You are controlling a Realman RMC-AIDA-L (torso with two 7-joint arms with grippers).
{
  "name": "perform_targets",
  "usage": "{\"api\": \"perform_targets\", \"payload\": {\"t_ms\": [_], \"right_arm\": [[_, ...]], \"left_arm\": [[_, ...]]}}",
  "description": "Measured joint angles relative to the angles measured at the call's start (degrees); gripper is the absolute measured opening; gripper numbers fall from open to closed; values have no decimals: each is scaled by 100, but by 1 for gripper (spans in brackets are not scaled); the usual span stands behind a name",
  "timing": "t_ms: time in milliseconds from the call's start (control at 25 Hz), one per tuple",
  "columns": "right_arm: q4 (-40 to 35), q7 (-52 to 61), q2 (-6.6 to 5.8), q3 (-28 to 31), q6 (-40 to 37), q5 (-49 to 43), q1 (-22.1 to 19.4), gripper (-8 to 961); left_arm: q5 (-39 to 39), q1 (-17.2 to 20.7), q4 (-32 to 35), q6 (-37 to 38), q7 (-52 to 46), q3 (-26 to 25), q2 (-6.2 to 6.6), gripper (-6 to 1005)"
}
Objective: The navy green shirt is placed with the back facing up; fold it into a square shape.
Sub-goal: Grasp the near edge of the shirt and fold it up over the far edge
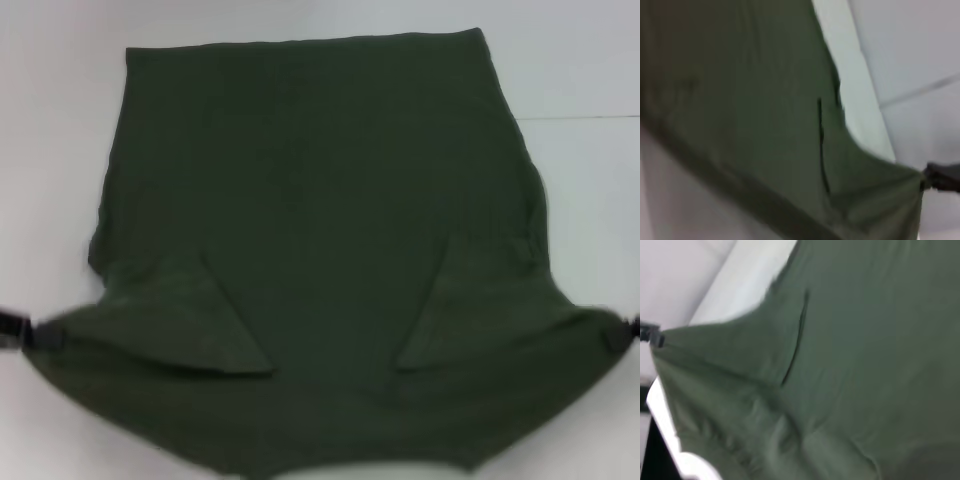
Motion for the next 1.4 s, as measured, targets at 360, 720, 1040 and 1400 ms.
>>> {"api": "perform_targets", "payload": {"t_ms": [360,720,1040,1400], "right_arm": [[13,471,26,661,1240,222,593,83],[134,527,325,596,3004,472,1138,84],[502,189,653,570,4605,608,1420,85],[725,10,1085,305,6128,742,1584,87]], "left_arm": [[-384,-445,-60,-1288,-583,-1197,26,5],[-1200,-816,-316,-3189,59,-1186,-337,4],[-1617,-1050,-765,-4553,855,-1168,-553,4],[-1642,-1259,-1008,-5734,1253,-1137,-910,5]]}}
